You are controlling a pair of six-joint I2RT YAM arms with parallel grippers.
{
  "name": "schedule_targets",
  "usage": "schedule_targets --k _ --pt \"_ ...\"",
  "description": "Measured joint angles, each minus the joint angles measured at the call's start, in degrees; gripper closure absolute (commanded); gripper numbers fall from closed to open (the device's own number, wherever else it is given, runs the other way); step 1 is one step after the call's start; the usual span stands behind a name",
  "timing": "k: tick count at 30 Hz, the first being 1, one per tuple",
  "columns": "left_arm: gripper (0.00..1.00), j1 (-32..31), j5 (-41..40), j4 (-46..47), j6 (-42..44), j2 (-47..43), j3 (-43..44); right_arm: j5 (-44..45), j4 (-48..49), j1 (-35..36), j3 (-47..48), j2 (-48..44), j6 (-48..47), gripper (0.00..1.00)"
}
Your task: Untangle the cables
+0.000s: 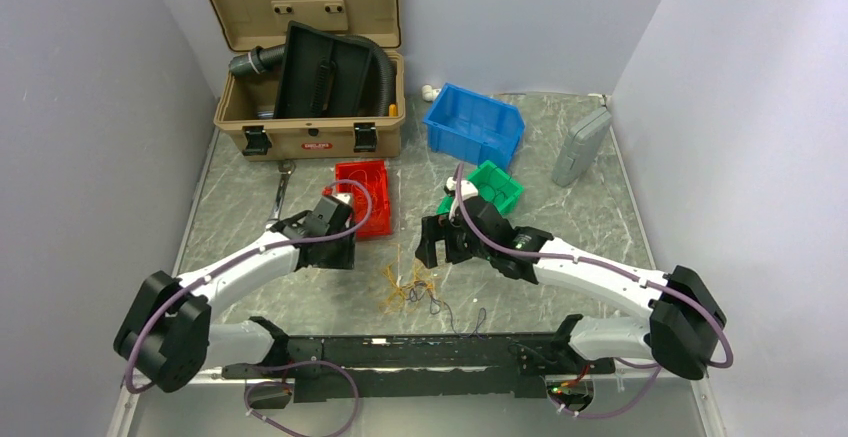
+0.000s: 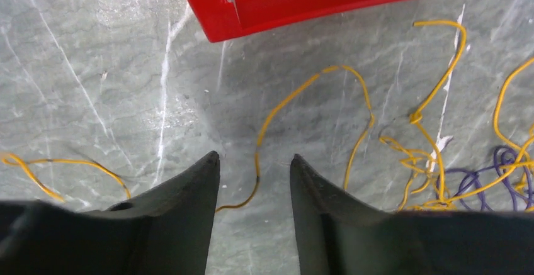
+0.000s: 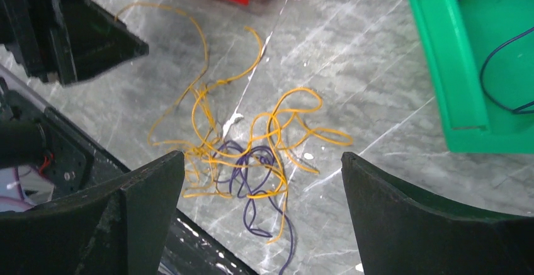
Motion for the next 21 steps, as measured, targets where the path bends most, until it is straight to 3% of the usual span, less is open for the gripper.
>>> schedule_targets --k 1,2,6,10,14,21 --pt "0.87 0.0 0.0 0.0 -0.1 0.9 0.4 -1.0 0.5 0.0 -0.9 -0.2 0.0 0.04" --pt "0.99 0.0 0.0 0.1 -0.1 1.7 0.8 -1.8 0.9 0.1 -1.7 -0.2 0.0 0.04" --pt "1.00 -0.4 -0.3 -0.9 0.9 1.0 2.2 -4.5 2.7 0.8 -3.0 -0.1 -0.4 0.04" --pt "1.00 -3.6 -1.4 -4.8 0.9 -5.1 5.1 -6.6 5.9 2.4 -3.0 1.1 -1.5 0.04" --pt "1.00 -6.8 -2.3 -10.1 0.9 -12.9 13.1 -7.1 7.5 4.4 -1.2 6.7 -2.9 0.05" --pt "1.00 -7.1 -3.4 -18.3 2.4 -21.4 31.3 -3.1 6.4 8.0 6.4 22.3 -3.3 0.13"
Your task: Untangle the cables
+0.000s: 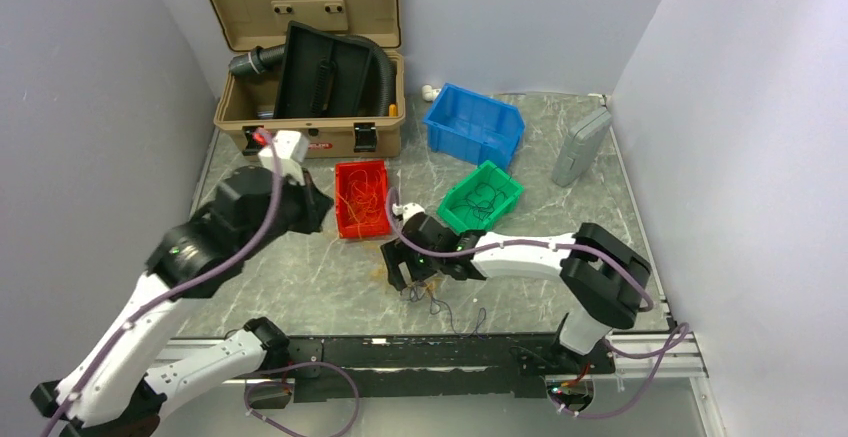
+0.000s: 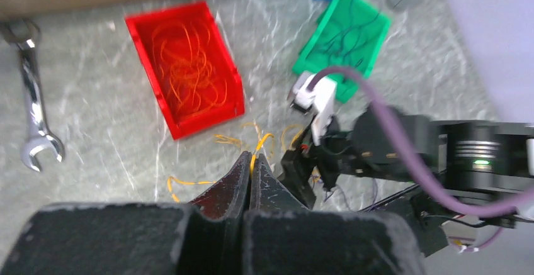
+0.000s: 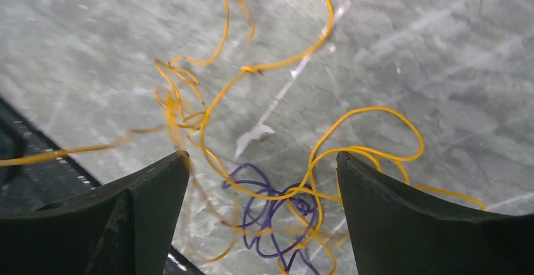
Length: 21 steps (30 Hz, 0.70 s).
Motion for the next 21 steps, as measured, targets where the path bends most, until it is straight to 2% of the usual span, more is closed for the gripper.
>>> schedule_targets --k 7,12,13,14,15,17,18,19,21 --pt "1.00 0.0 -2.8 -6.3 3.5 0.1 20.4 9.0 -2.9 0.2 -3.4 -0.4 5.3 0.27" --pt "1.00 0.0 -4.9 -8.7 6.2 1.7 31.5 17.1 -10.1 -2.1 -7.6 -6.8 10.9 0.57" --pt "1.00 0.0 -5.4 -9.2 6.6 2.3 33.3 18.6 -11.7 -2.7 -8.8 -9.1 12.2 0.60" --pt "1.00 0.0 -5.5 -9.5 6.9 2.7 34.4 19.9 -13.2 -3.2 -9.6 -11.5 13.1 0.58" --pt "1.00 0.0 -5.5 -9.8 7.3 3.1 35.6 20.7 -14.4 -3.4 -10.2 -13.6 13.8 0.49" --pt "1.00 0.0 -4.9 -9.9 7.9 3.9 37.2 22.1 -16.4 -3.5 -10.9 -18.9 14.9 0.20" --pt "1.00 0.0 -4.2 -9.9 8.2 4.2 37.6 22.2 -17.0 -3.5 -11.0 -21.4 15.0 0.10" --pt "1.00 0.0 -2.8 -9.7 8.4 4.6 38.0 22.3 -17.4 -3.5 -11.0 -24.0 14.7 0.02" --pt "1.00 0.0 -0.2 -9.6 8.8 5.1 38.1 21.9 -17.8 -3.5 -11.0 -28.9 13.4 0.00"
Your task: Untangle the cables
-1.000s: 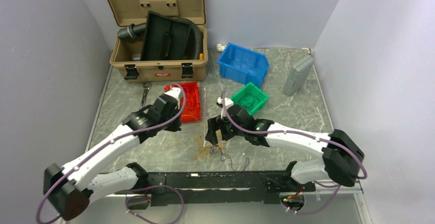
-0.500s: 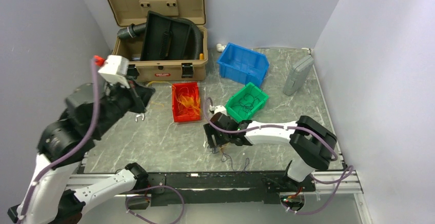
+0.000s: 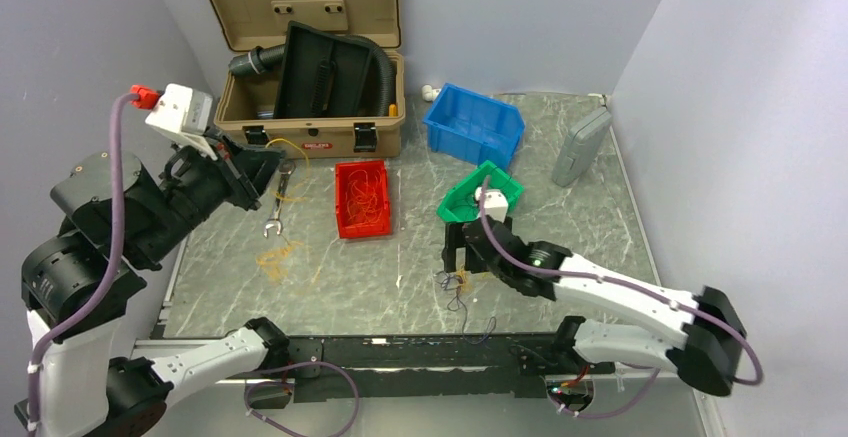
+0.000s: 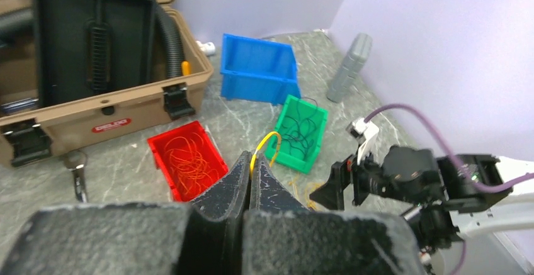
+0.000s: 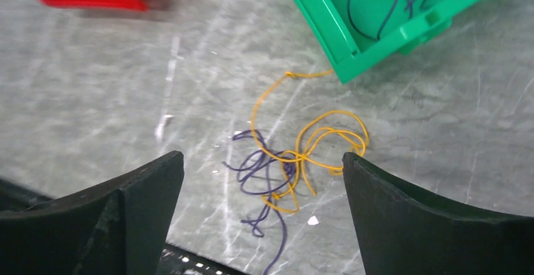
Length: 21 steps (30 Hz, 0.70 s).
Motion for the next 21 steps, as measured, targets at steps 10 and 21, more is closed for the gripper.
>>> schedule_targets --k 10,21 --pt "1.00 0.0 13.6 4.3 0.3 2.2 -1.6 -16.0 6.5 0.0 3.9 -17.1 -16.7 0.00" --pt "1.00 0.0 29.3 14.1 -2.4 7.3 -4.7 -28.7 24.2 0.1 10.1 -7.9 -27.7 0.00"
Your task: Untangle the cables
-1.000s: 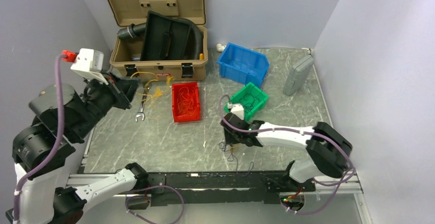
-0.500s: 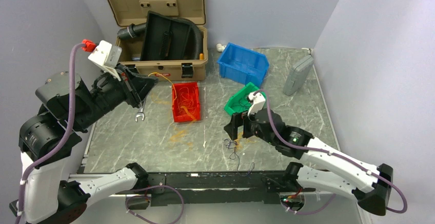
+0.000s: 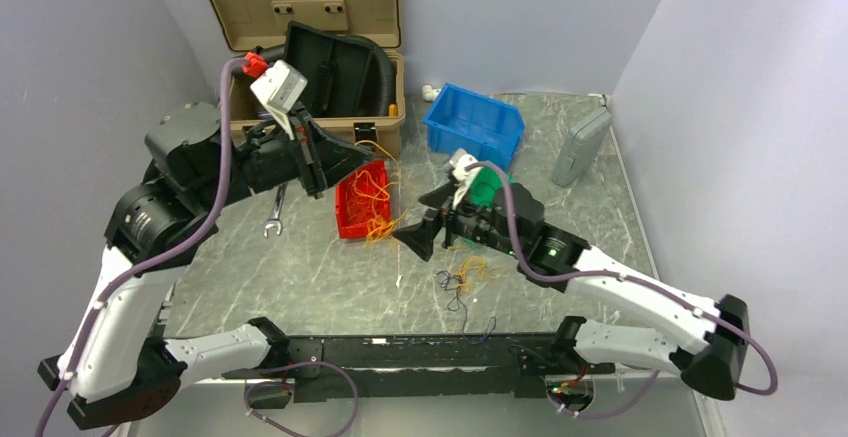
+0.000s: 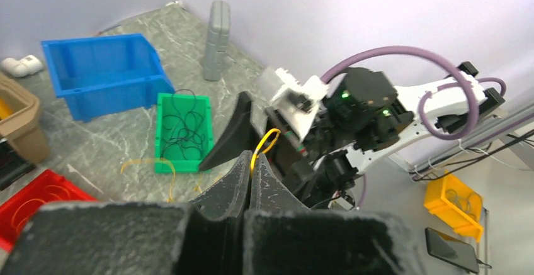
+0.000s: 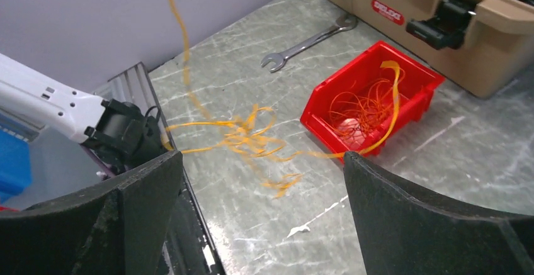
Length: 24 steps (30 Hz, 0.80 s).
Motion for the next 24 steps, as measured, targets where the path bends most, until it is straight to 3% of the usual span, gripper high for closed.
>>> schedule_targets --k 12,14,16,19,21,24 --pt "1.00 0.0 3.3 3.3 -1.6 1.1 1.8 -14.8 14.1 3.4 1.3 17.0 -2.0 0.00" --pt "1.00 0.0 3.3 4.2 -1.8 0.5 1.8 -17.9 15.9 4.7 1.3 18.4 -1.7 0.05" --pt "1.00 0.0 3.3 4.9 -2.0 -0.1 1.8 -19.5 17.2 5.9 1.3 19.6 -1.5 0.19" --pt "1.00 0.0 3.3 6.3 -2.7 -0.8 1.8 -18.6 18.7 7.0 1.1 21.0 -0.8 0.64" --pt "1.00 0.0 3.3 7.0 -3.0 -1.2 1.8 -16.1 19.0 7.1 0.7 21.4 -0.4 0.81" --pt "1.00 0.0 2.0 7.6 -3.1 -1.6 1.8 -11.4 20.5 7.0 -2.2 20.8 0.9 0.85"
